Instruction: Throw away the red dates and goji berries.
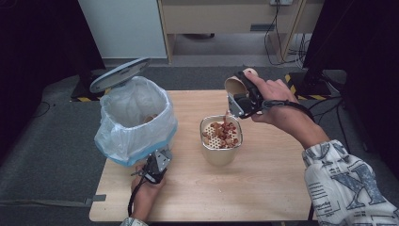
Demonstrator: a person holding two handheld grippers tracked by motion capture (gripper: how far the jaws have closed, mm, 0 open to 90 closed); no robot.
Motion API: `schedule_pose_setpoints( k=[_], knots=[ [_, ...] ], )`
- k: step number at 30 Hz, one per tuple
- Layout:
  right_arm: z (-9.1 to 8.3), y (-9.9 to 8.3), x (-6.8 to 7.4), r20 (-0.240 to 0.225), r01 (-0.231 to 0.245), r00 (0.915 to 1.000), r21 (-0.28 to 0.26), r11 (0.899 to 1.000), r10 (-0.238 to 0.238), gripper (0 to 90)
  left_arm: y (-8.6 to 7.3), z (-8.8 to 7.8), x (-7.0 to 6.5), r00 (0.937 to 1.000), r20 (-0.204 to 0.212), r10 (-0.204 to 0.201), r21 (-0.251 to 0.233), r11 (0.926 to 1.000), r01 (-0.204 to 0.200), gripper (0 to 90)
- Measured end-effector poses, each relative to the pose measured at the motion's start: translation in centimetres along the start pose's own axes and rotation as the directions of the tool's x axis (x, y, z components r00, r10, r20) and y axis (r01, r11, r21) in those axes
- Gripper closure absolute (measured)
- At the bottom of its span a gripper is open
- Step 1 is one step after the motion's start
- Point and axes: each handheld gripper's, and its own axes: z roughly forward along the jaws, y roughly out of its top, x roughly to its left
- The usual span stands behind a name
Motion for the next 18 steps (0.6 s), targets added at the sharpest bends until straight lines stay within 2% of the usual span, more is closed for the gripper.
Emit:
schedule_pose_setpoints(
  k=[9, 13, 16, 18],
  knots=[
    [-0.22, -0.20, -0.29, 0.012, 0.004, 0.9999, 0.007, 1.000, -0.004, 31.7, 0.00, 0.00, 0.00, 1.0000, 0.000, 0.000, 0.000, 1.0000, 0.000, 89.6],
    [-0.39, -0.10, -0.49, 0.030, 0.036, 0.9989, 0.018, 0.999, -0.037, 31.8, 0.00, 0.00, -0.01, 1.0000, -0.001, 0.000, 0.000, 1.0000, 0.000, 89.6],
    [-0.50, 0.19, -0.50, 0.048, 0.094, 0.9942, 0.038, 0.995, -0.096, 31.8, 0.00, 0.00, -0.01, 1.0000, -0.001, 0.000, 0.000, 1.0000, 0.000, 89.6],
    [-0.52, 0.34, -0.48, 0.050, 0.109, 0.9926, 0.039, 0.993, -0.111, 31.9, 0.00, 0.00, -0.01, 1.0000, -0.001, -0.001, 0.000, 1.0000, 0.001, 89.5]
  ],
)
